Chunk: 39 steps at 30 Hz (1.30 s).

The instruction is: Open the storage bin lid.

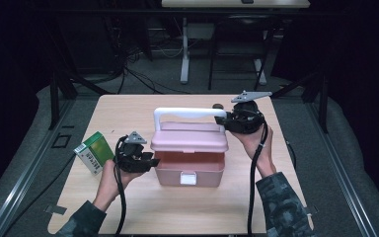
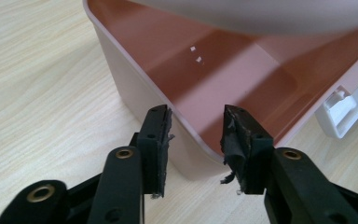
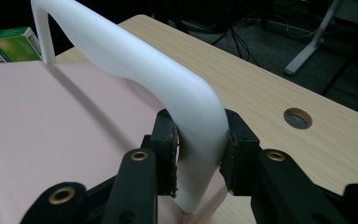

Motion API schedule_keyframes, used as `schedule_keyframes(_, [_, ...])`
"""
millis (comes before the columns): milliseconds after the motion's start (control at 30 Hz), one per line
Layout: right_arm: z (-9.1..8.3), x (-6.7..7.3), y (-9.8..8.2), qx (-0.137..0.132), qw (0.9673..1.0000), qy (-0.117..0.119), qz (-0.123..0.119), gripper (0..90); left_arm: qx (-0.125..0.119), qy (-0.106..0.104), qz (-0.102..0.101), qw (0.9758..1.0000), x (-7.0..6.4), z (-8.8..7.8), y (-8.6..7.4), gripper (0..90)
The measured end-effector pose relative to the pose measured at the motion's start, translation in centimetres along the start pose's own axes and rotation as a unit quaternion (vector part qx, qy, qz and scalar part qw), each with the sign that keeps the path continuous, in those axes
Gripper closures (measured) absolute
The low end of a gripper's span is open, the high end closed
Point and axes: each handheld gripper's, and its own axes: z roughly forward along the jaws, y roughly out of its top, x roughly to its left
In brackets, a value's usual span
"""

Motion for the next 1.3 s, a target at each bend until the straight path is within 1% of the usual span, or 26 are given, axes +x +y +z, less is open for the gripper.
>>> schedule_keyframes(100, [0.1, -0.2, 0.2, 0.001, 1.0000, -0.001, -0.001, 69.3, 0.001, 0.002, 0.001, 1.0000, 0.0, 0.0, 0.0, 63.2])
schedule_keyframes(167, [0.2, -0.3, 0.3, 0.000, 1.0000, -0.003, -0.002, 69.3, -0.001, 0.008, -0.002, 1.0000, -0.2, 0.0, 0.0, 63.2])
schedule_keyframes(200, [0.2, -0.3, 0.4, 0.001, 1.0000, -0.003, -0.003, 69.3, -0.001, 0.012, 0.001, 0.9999, -0.2, 0.1, 0.0, 63.2])
schedule_keyframes(300, [0.3, -0.5, 0.5, 0.002, 1.0000, -0.002, -0.001, 69.2, -0.002, 0.012, -0.001, 0.9999, -0.2, 0.1, 0.0, 63.2])
schedule_keyframes(400, [0.3, -0.6, 0.7, 0.001, 1.0000, -0.004, -0.003, 69.2, -0.003, 0.011, 0.000, 0.9999, -0.2, 0.1, -0.1, 63.2])
schedule_keyframes(433, [0.3, -0.6, 0.8, 0.003, 1.0000, -0.003, 0.000, 69.2, -0.002, 0.011, 0.001, 0.9999, -0.2, 0.1, -0.1, 63.2])
schedule_keyframes(667, [0.6, -1.2, 1.4, 0.007, 1.0000, -0.002, 0.005, 69.1, -0.003, 0.011, 0.003, 0.9999, -0.2, 0.1, -0.1, 63.4])
schedule_keyframes(733, [0.8, -1.6, 1.7, 0.009, 0.9999, 0.002, 0.013, 69.0, -0.003, 0.011, 0.005, 0.9999, -0.2, 0.1, -0.1, 63.5])
schedule_keyframes(867, [1.0, -2.0, 2.2, 0.012, 0.9998, 0.002, 0.016, 68.7, -0.004, 0.008, 0.002, 1.0000, -0.1, 0.1, -0.1, 63.8])
schedule_keyframes(1200, [1.5, -2.6, 2.8, 0.017, 0.9996, 0.002, 0.023, 68.2, -0.008, 0.011, -0.005, 0.9999, -0.1, 0.1, -0.2, 65.7])
schedule_keyframes(1300, [1.5, -2.7, 2.9, 0.016, 0.9996, 0.003, 0.021, 68.1, -0.010, 0.012, -0.009, 0.9998, -0.1, 0.1, -0.2, 65.6])
